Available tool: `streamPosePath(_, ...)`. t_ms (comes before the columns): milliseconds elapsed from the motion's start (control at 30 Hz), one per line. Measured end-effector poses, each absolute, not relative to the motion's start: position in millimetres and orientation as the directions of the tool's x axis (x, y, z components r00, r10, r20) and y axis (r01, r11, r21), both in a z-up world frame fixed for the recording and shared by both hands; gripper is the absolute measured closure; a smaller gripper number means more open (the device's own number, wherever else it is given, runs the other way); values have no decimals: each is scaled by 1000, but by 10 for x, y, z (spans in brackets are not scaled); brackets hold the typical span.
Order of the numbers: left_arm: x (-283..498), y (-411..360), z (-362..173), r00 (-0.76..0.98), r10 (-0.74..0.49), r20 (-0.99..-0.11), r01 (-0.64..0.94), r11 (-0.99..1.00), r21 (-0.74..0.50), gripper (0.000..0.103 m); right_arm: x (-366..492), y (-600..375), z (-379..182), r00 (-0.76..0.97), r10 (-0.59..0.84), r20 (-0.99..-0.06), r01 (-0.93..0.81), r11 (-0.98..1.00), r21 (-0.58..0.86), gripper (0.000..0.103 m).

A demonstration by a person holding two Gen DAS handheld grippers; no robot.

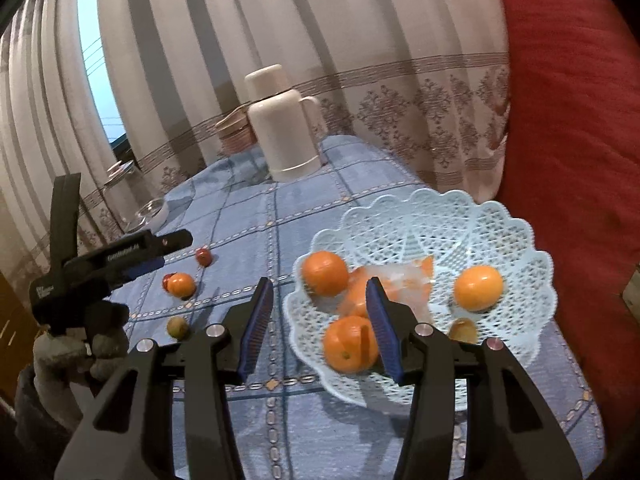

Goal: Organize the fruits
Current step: 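Move both grippers back over the remaining fruit on the table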

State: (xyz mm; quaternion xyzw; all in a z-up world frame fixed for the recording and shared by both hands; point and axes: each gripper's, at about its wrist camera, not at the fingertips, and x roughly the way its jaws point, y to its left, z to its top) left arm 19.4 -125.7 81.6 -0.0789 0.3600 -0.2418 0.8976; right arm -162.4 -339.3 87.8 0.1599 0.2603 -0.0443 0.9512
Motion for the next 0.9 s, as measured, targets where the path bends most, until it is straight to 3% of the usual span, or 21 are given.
streamPosePath(533, 385, -611, 765, 673, -442, -592, 252, 891, -378, 25, -1347, -2836, 800, 831, 116, -544, 43, 962, 270, 53)
streamPosePath(633, 421, -473, 744, 682, -431, -591, 223, 892, -394, 26, -1273, -2720, 746, 815, 139, -563, 17, 964, 264, 47)
streamPosePath(900, 501, -179, 668, 694, -410, -591, 161, 889, -428, 25, -1025, -2312, 600, 764, 212, -609, -74, 967, 244, 47)
